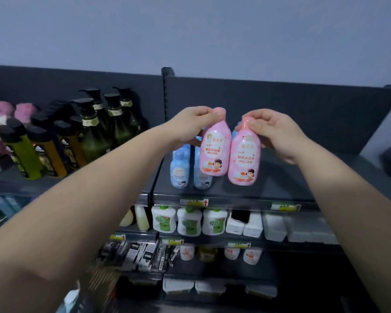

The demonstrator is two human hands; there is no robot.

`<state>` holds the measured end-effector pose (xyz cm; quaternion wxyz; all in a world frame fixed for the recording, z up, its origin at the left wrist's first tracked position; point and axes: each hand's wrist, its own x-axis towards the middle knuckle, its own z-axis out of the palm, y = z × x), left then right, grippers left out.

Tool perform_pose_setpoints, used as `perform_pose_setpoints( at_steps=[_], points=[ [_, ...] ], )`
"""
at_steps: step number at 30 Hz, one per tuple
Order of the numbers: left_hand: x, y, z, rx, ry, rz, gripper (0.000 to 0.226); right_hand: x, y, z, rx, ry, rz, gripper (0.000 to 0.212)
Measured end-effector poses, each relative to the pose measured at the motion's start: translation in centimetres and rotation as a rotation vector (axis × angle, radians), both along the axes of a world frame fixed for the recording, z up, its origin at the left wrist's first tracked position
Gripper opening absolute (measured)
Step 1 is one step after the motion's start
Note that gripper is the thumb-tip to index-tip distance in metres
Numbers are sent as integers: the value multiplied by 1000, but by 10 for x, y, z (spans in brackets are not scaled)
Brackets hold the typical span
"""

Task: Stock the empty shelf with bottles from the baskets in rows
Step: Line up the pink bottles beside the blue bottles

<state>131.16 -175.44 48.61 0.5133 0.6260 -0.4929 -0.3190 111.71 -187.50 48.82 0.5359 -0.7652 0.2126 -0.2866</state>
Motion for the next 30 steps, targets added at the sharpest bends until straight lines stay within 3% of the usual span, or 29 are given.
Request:
perform_pose_setpoints(
  at_steps=[12,23,30],
  points=[
    [43,-147,21,-82,-137,-179,44,24,-111,17,-36,-32,-147,16],
    [73,-241,-21,9,-223,-257,25,44,-199,-27,-46,110,-182,16],
    [86,-272,-54,131,-199,-248,23,60,-247,-58,-105,200,-79,14]
  ],
)
